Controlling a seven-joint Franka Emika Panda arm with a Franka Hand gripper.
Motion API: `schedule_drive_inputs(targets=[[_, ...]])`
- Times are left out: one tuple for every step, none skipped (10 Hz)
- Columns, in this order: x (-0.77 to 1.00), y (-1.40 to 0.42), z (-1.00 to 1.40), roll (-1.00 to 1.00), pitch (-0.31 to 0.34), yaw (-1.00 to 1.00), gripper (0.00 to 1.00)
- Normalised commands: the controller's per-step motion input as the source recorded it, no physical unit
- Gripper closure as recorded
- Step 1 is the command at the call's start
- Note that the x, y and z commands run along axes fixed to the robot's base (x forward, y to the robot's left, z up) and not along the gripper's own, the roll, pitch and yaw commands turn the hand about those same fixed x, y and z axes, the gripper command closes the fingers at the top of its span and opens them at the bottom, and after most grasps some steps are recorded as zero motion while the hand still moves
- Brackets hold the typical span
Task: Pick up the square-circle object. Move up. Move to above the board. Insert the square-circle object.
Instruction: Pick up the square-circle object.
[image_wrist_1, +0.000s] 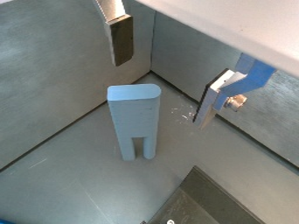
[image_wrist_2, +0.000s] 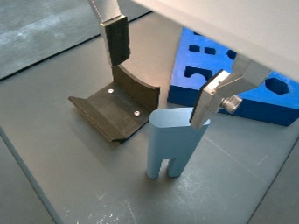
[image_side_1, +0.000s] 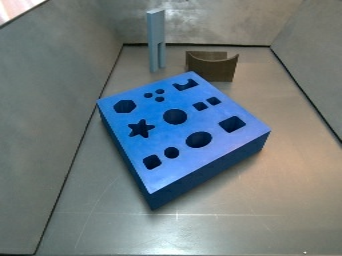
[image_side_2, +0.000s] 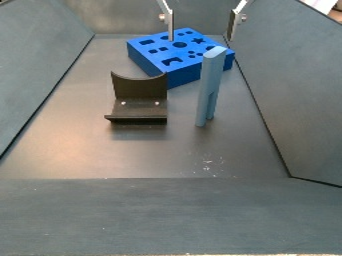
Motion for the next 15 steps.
schedule_drive_inputs(targets=[[0.0, -0.02, 0.0, 0.0, 0.0, 0.0, 0.0], [0.0, -0.02, 0.0, 0.0, 0.0, 0.0, 0.0], [-0.02, -0.05, 0.0, 0.0, -0.006, 0.05, 0.0], [0.0, -0.03, -0.1, -0.07, 0.0, 0.07, 0.0], [-0.02, -0.01, -0.17, -0.09, -0.011, 0.13, 0.0], [-0.03, 0.0, -0.18, -0.12, -0.017, 0.15, 0.0], [0.0, 0.0, -0.21, -0.09, -0.001, 0.16, 0.0], [-0.03, 0.0, -0.26, -0.08, 0.0, 0.38, 0.0], [-0.07, 0.0, -0.28, -0.12, 0.0, 0.83, 0.0], [-0.03, -0.02, -0.27, -0.1, 0.0, 0.92, 0.0], [0.0, -0.03, -0.25, -0.09, 0.0, 0.96, 0.0], [-0.17, -0.02, -0.16, -0.1, -0.051, 0.48, 0.0], [-0.04, 0.0, 0.0, 0.0, -0.02, 0.06, 0.0], [0.0, 0.0, 0.0, -0.01, 0.0, 0.0, 0.0], [0.0, 0.0, -0.15, -0.1, 0.0, 0.13, 0.0]])
